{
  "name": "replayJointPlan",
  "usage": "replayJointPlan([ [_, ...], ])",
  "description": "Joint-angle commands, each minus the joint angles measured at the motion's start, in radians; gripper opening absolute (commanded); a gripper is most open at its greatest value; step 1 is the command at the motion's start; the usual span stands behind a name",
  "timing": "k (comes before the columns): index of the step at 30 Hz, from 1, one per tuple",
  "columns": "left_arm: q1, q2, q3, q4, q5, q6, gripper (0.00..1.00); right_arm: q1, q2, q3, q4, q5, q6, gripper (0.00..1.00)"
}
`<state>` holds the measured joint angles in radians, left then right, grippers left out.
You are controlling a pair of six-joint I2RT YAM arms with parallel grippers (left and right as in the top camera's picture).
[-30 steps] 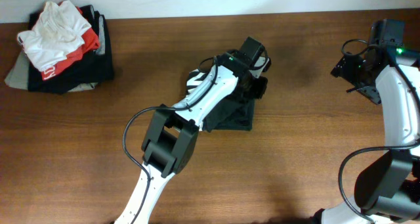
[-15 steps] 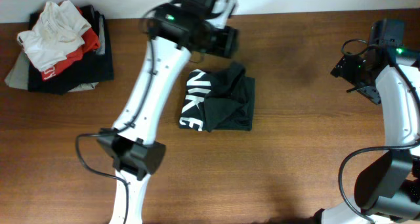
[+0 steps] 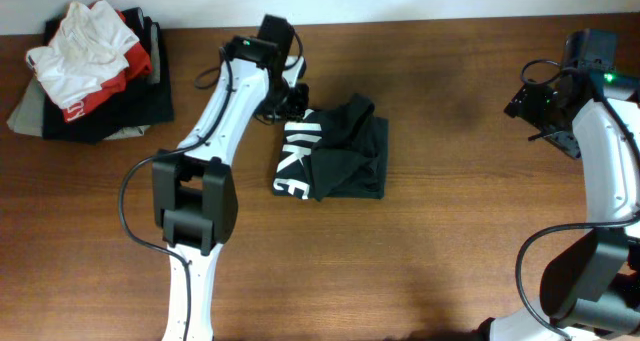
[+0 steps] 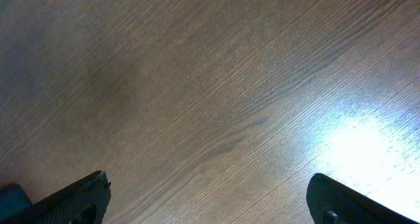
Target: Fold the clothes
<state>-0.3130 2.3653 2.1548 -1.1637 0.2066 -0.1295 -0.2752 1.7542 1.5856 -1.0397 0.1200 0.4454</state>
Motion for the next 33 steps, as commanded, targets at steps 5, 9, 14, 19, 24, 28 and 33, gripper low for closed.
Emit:
replayJointPlan([
  [5,-0.027,-0.001,-0.035,0.054,0.071,0.004,0.19,0.000,0.005,0.001,0.003,0.023,0.005,0.99],
  [9,-0.055,-0.001,-0.035,0.080,0.071,0.004,0.17,0.000,0.005,0.001,0.003,0.023,0.005,0.99],
  [14,-0.106,0.001,-0.035,0.097,0.059,0.003,0.16,0.000,0.005,0.001,0.003,0.023,0.005,0.99],
  [19,-0.146,0.057,-0.035,0.102,0.062,-0.012,0.15,0.000,0.005,0.001,0.003,0.023,0.005,0.99],
  [24,-0.184,0.066,-0.035,0.128,0.071,-0.011,0.15,0.000,0.005,0.001,0.003,0.023,0.005,0.99],
  [28,-0.227,0.067,-0.035,0.154,0.071,-0.011,0.15,0.000,0.005,0.001,0.003,0.023,0.005,0.99],
  [33,-0.256,0.066,-0.020,0.161,0.071,-0.011,0.15,0.000,0.005,0.001,0.003,0.023,0.005,0.99],
])
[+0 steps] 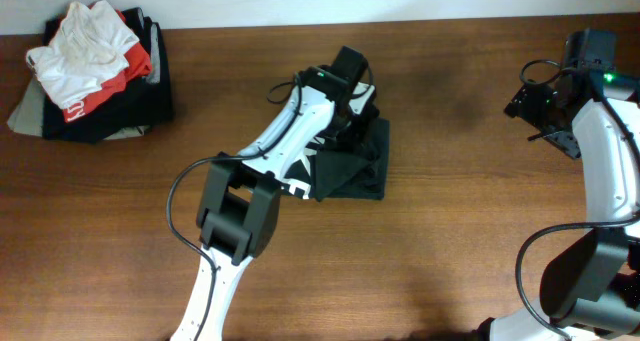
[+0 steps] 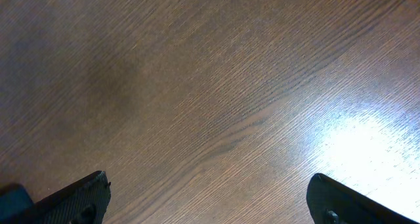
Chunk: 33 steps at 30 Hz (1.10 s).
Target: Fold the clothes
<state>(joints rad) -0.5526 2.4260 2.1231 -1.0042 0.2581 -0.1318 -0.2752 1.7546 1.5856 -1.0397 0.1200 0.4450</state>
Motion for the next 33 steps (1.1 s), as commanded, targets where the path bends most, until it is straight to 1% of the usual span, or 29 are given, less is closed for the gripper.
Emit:
replayJointPlan([
  [1,-0.018,0.006,0.015,0.002,0.019,-0.009,0.15,0.000,0.004,0.001,0.003,0.023,0.005,0.99],
  [6,-0.026,0.006,0.035,0.001,0.027,-0.009,0.15,0.000,0.004,0.001,0.003,0.023,0.005,0.99],
  [12,-0.037,0.006,0.039,-0.006,0.105,-0.009,0.15,0.000,0.004,0.001,0.003,0.023,0.005,0.99],
  [21,-0.079,0.011,0.038,-0.006,0.093,-0.009,0.16,0.000,0.004,0.001,0.003,0.023,0.005,0.99],
  [25,-0.097,0.043,0.035,-0.005,0.087,-0.009,0.16,0.000,0.004,0.001,0.003,0.023,0.005,0.99],
  [29,-0.119,0.049,0.039,-0.002,0.124,-0.009,0.16,0.000,0.004,0.001,0.003,0.023,0.005,0.99],
  [31,-0.136,0.048,0.079,-0.011,0.152,-0.009,0.15,0.000,0.004,0.001,0.003,0.023,0.005,0.99],
  [33,-0.148,0.048,0.156,-0.055,0.158,-0.008,0.16,0.000,0.004,0.001,0.003,0.023,0.005,0.99],
])
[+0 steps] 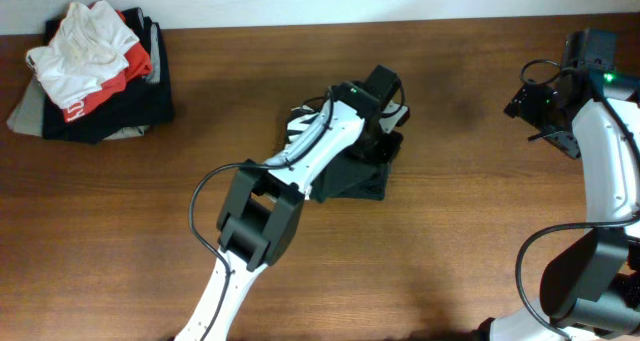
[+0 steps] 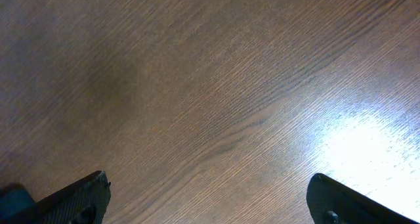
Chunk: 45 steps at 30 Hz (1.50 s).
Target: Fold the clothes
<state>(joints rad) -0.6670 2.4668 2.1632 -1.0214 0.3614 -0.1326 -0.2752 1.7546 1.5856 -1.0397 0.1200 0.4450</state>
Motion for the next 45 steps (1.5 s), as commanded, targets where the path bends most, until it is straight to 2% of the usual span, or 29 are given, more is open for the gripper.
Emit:
replayJointPlan([
  [1,-0.040,0.007,0.182,-0.082,0.055,-0.001,0.15,0.000,0.004,0.001,0.003,0.023,0.005,0.99],
  [3,-0.049,0.007,0.332,-0.187,0.083,0.049,0.18,0.000,0.004,0.001,0.003,0.023,0.005,0.99],
  [6,-0.053,0.007,0.532,-0.333,0.081,0.109,0.31,0.000,0.004,0.001,0.003,0.023,0.005,0.99],
  [9,-0.032,0.007,0.703,-0.473,-0.145,0.101,0.36,0.000,0.004,0.001,0.003,0.023,0.005,0.99],
  [11,-0.007,0.007,0.735,-0.518,-0.257,0.072,0.39,0.000,0.004,0.001,0.003,0.023,0.005,0.99],
  [13,0.052,0.007,0.749,-0.591,-0.340,0.058,0.48,0.000,0.004,0.001,0.003,0.023,0.005,0.99],
  [14,0.078,0.007,0.749,-0.621,-0.354,0.050,0.53,0.000,0.004,0.001,0.003,0.023,0.005,0.99],
  [16,0.147,0.012,0.742,-0.667,-0.365,0.047,0.54,0.000,0.004,0.001,0.003,0.023,0.005,0.99],
  [18,0.209,0.016,0.718,-0.666,-0.347,0.007,0.57,0.000,0.004,0.001,0.003,0.023,0.005,0.99],
  [19,0.241,0.021,0.701,-0.667,-0.294,0.003,0.57,0.000,0.004,0.001,0.003,0.023,0.005,0.99],
  [20,0.260,0.021,0.679,-0.667,-0.252,0.003,0.57,0.000,0.004,0.001,0.003,0.023,0.005,0.99],
  [23,0.298,0.021,0.577,-0.667,-0.118,0.033,0.34,0.000,0.004,0.001,0.003,0.023,0.005,0.99],
  [25,0.295,0.021,0.495,-0.667,-0.084,0.074,0.31,0.000,0.004,0.001,0.003,0.023,0.005,0.99],
  [26,0.286,0.021,0.456,-0.667,-0.085,0.082,0.25,0.000,0.004,0.001,0.003,0.023,0.005,0.99],
  [29,0.239,0.021,0.332,-0.642,-0.084,0.081,0.17,0.000,0.004,0.001,0.003,0.023,0.005,0.99],
  [36,0.151,0.021,0.157,-0.550,-0.037,0.081,0.07,0.000,0.004,0.001,0.003,0.023,0.005,0.99],
  [45,0.029,0.021,0.077,-0.478,0.037,0.081,0.07,0.000,0.004,0.001,0.003,0.023,0.005,0.99],
])
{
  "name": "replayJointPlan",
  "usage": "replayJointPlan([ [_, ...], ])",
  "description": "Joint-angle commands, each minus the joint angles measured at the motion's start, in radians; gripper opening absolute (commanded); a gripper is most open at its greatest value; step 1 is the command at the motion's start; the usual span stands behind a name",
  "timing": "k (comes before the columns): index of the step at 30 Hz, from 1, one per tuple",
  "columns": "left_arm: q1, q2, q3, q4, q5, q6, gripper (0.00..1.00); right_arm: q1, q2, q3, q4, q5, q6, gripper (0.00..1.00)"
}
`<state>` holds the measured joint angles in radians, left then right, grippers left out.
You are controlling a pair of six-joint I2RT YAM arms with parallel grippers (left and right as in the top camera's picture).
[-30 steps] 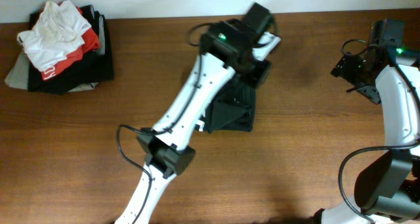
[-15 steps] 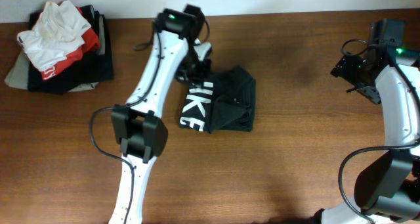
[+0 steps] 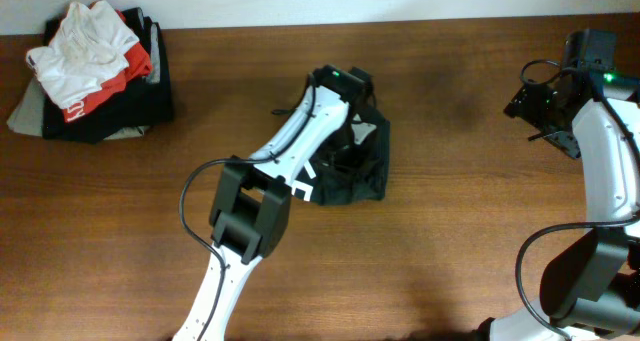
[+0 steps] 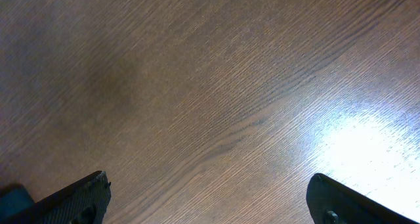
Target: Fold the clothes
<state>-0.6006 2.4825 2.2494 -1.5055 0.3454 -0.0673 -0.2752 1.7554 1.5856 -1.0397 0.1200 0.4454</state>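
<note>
A black garment [image 3: 362, 171] with white lettering lies crumpled at the middle of the wooden table [image 3: 450, 241]. Only a scrap of the lettering shows at its lower left. My left gripper [image 3: 347, 131] is down over the garment's upper part, and the arm hides its fingers, so its state does not show. My right gripper [image 3: 540, 109] hangs over bare wood at the far right, away from the garment. In the right wrist view the right gripper [image 4: 207, 188] is open, fingers [image 4: 79, 198] wide apart, with nothing between them.
A pile of clothes [image 3: 90, 71], white and red on top of black and grey, sits at the table's back left corner. The table's far edge runs along the top of the overhead view.
My left gripper has moved back left, from the garment's upper right corner to its upper middle. The garment now looks narrower, with most of the lettering covered. The right arm has not moved.
My left gripper was at the garment's upper left corner with the white lettering showing. Then it was over the upper middle, then at the upper right with cloth drawn across. Now it is back at the middle, and the left part lies folded over.
</note>
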Motion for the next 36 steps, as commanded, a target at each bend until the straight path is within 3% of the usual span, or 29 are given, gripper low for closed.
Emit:
replayJointPlan([
  [1,-0.047,0.006,-0.010,0.010,0.058,0.016,0.07,0.000,0.003,0.001,0.003,0.023,0.005,0.99],
  [7,-0.117,0.005,0.003,0.000,0.146,0.021,0.01,0.000,0.003,0.001,0.003,0.023,0.005,0.99],
  [9,-0.140,0.004,0.047,-0.018,0.224,0.092,0.01,0.000,0.003,0.001,0.003,0.023,0.005,0.99],
  [14,-0.160,0.004,0.211,-0.091,0.222,0.096,0.01,0.000,0.003,0.001,0.003,0.023,0.005,0.99],
  [17,-0.159,0.004,0.303,-0.123,0.150,0.098,0.02,0.000,0.003,0.001,0.003,0.023,0.005,0.99],
  [20,-0.138,0.004,0.373,-0.123,0.001,0.053,0.09,0.000,0.003,0.001,0.003,0.023,0.005,0.99],
  [24,-0.059,0.005,0.400,-0.059,-0.047,0.033,0.25,0.000,0.003,0.001,0.003,0.023,0.005,0.99],
  [29,0.013,0.040,0.399,0.077,-0.047,-0.038,0.25,0.000,0.003,0.001,0.003,0.023,0.005,0.99],
  [36,-0.003,0.158,0.399,0.094,-0.047,-0.089,0.18,0.000,0.003,0.001,0.003,0.023,0.005,0.99],
])
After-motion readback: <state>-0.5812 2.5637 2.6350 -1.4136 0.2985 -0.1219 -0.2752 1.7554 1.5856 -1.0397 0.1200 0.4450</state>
